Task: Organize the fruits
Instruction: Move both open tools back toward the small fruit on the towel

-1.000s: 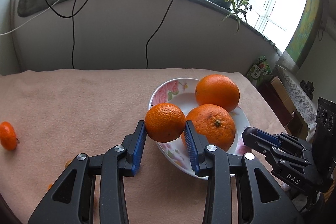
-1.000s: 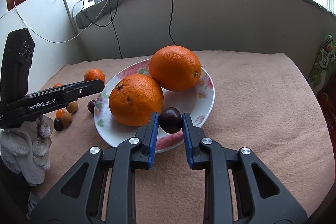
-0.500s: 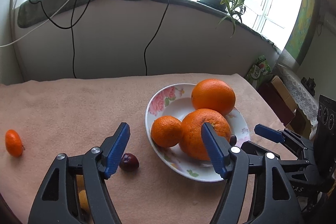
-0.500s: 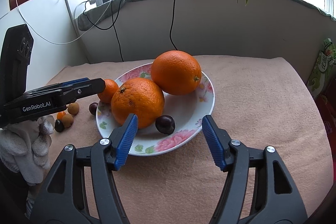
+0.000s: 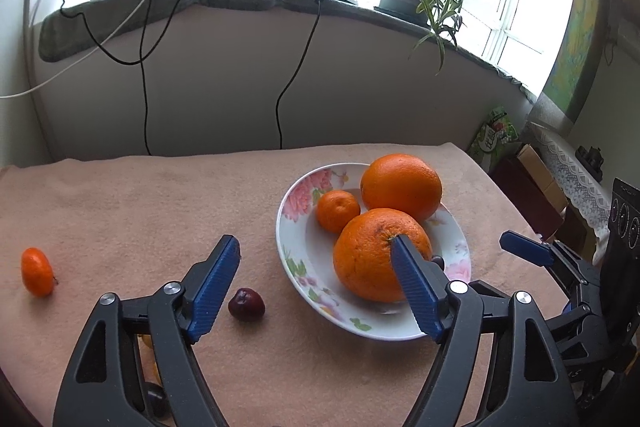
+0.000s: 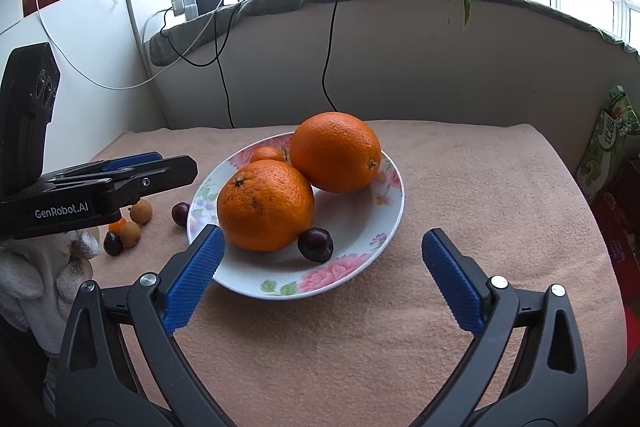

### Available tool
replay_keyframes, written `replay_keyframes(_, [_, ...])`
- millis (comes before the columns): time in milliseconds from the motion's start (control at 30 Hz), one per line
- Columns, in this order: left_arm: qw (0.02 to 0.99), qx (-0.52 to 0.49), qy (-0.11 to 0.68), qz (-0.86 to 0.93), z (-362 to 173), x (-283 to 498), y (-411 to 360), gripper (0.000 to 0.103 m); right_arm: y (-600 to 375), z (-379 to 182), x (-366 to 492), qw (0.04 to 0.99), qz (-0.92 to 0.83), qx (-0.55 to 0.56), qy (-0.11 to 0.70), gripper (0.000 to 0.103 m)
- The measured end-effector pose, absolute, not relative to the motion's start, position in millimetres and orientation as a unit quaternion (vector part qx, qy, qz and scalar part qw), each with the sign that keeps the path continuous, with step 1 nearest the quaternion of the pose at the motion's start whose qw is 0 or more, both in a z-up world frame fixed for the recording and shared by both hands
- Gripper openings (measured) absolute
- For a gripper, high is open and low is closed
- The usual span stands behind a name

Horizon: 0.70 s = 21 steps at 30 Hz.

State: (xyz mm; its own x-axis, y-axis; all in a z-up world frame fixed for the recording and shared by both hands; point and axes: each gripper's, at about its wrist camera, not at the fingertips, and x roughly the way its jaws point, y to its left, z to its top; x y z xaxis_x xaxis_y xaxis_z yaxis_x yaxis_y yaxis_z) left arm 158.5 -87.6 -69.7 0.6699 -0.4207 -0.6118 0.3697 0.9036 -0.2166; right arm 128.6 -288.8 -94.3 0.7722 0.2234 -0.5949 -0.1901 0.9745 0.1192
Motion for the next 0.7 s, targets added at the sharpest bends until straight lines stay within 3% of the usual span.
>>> replay_keyframes(700, [0.926, -0.038, 0.317, -0.203, -47, 131, -70, 0.078, -276, -83, 117, 0.941, 0.118, 0.027, 0.316, 0.101])
